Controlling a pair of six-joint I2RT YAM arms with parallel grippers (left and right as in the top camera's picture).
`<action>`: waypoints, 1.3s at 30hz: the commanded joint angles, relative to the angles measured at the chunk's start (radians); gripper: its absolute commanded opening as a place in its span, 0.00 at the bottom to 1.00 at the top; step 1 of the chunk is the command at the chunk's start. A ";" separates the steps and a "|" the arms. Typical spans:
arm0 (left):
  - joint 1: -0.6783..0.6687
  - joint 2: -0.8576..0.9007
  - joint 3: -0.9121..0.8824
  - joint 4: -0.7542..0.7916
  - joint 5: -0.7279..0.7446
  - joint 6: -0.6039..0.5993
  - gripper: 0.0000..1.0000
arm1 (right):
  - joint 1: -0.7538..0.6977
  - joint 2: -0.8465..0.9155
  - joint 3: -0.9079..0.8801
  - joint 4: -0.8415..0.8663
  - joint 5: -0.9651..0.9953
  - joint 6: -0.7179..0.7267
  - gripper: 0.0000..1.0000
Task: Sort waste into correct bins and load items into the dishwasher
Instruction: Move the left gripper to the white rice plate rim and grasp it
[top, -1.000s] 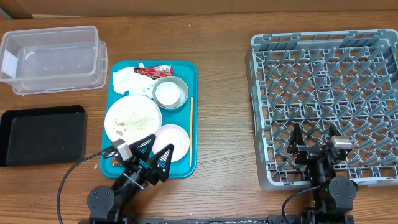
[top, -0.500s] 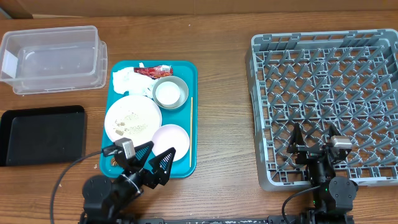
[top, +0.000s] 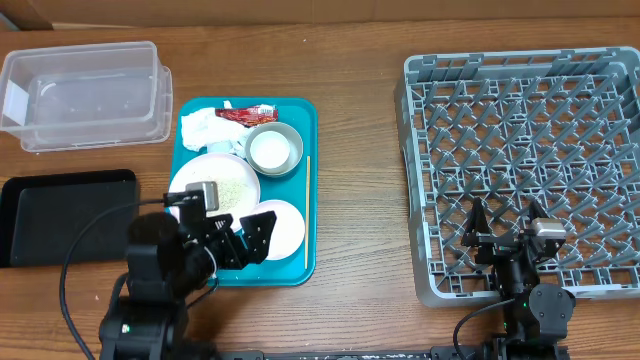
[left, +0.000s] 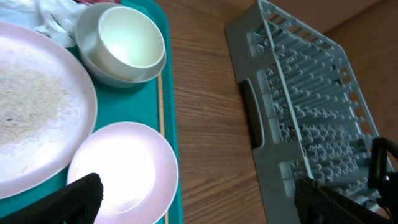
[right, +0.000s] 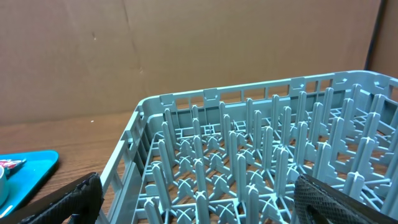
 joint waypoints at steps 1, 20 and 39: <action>-0.006 0.057 0.062 -0.051 0.004 0.051 1.00 | -0.006 -0.011 -0.010 0.007 -0.002 -0.015 1.00; -0.006 0.523 0.232 -0.229 -0.163 -0.035 1.00 | -0.006 -0.011 -0.010 0.007 -0.002 -0.015 1.00; -0.006 0.824 0.232 0.008 -0.439 -0.060 0.04 | -0.006 -0.011 -0.010 0.007 -0.002 -0.015 1.00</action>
